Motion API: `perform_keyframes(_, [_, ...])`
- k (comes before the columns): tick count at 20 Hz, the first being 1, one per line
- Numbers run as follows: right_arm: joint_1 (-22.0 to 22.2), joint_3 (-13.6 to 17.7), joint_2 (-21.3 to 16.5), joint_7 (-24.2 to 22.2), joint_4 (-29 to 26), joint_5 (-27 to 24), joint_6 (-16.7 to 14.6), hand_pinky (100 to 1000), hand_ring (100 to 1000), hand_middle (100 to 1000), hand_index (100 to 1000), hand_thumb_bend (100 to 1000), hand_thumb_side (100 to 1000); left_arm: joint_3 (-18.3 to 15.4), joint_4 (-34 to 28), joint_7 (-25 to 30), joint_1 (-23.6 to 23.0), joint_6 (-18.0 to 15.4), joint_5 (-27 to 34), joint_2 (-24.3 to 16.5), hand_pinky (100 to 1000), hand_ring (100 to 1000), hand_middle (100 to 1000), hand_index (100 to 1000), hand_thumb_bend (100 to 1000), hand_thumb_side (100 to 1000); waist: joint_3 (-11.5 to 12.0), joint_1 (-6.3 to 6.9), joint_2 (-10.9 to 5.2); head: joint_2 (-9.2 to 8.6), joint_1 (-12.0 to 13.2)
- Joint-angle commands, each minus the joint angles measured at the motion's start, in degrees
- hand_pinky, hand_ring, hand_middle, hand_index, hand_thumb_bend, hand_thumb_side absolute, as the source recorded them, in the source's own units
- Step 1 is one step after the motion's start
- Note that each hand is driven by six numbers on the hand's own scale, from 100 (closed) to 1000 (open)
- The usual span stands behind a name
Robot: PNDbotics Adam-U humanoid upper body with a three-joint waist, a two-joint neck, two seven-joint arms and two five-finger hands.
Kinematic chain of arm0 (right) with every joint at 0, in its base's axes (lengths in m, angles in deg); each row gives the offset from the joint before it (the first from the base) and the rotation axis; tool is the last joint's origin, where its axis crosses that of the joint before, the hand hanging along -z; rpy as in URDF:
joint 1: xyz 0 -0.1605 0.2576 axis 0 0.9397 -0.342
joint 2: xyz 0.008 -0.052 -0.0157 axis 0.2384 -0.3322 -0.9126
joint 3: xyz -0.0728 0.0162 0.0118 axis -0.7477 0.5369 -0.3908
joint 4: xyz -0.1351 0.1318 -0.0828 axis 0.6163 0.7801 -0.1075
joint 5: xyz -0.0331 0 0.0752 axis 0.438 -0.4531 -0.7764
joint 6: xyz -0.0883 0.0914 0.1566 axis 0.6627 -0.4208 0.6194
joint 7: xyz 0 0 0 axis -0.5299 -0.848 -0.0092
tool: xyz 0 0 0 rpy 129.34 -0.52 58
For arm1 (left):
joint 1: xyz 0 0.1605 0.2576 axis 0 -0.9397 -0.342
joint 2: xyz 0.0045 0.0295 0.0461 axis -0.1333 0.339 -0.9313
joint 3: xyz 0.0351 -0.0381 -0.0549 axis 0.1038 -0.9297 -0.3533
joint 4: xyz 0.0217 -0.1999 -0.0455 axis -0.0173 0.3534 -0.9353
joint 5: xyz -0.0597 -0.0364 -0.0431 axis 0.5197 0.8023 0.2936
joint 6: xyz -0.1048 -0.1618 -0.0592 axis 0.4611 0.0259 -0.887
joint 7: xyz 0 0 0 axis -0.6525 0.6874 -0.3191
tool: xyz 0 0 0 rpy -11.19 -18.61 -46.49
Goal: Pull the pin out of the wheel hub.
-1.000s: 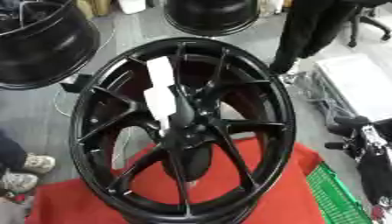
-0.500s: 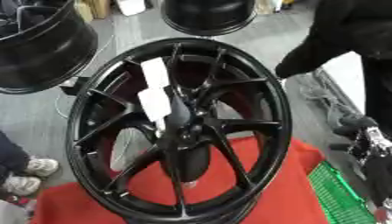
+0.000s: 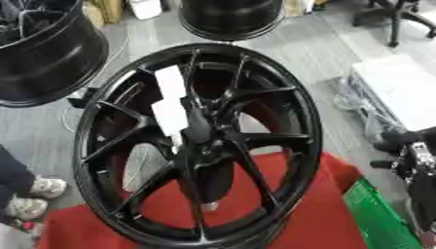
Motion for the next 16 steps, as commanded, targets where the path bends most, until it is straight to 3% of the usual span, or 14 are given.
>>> perform_keyframes(1, [0.03,-0.33,-1.26,-0.37,-0.57,0.19,-0.07,625,797,602,750,100,933,3.81,2.39,5.64,3.9,-7.97,-4.69,-6.25,499,393,646,842,679,366,-0.35,-0.04,-1.28,-0.84,0.26])
perform_keyframes(5, [0.12,-0.6,-1.52,-0.74,-0.44,0.18,-0.04,626,797,602,750,100,944,9.36,4.48,7.89,11.08,-10.04,-10.61,-7.04,501,390,695,862,748,391,-1.22,0.36,-1.4,-1.15,0.19])
perform_keyframes(10, [0.03,-0.89,-1.77,-1.07,-0.31,0.16,0.0,626,797,602,750,100,958,15.3,5.43,10.86,19.54,-10.16,-18.28,-4.4,506,382,739,874,921,417,-2.18,0.94,-1.44,-1.41,0.29])
perform_keyframes(16, [-0.11,-1.33,-2.13,-1.52,-0.15,0.14,0.04,626,796,601,750,100,968,21.27,8.35,13.87,27.95,-10.16,-23.08,1.38,544,393,741,855,880,298,-2.99,1.54,-1.48,-1.56,0.43])
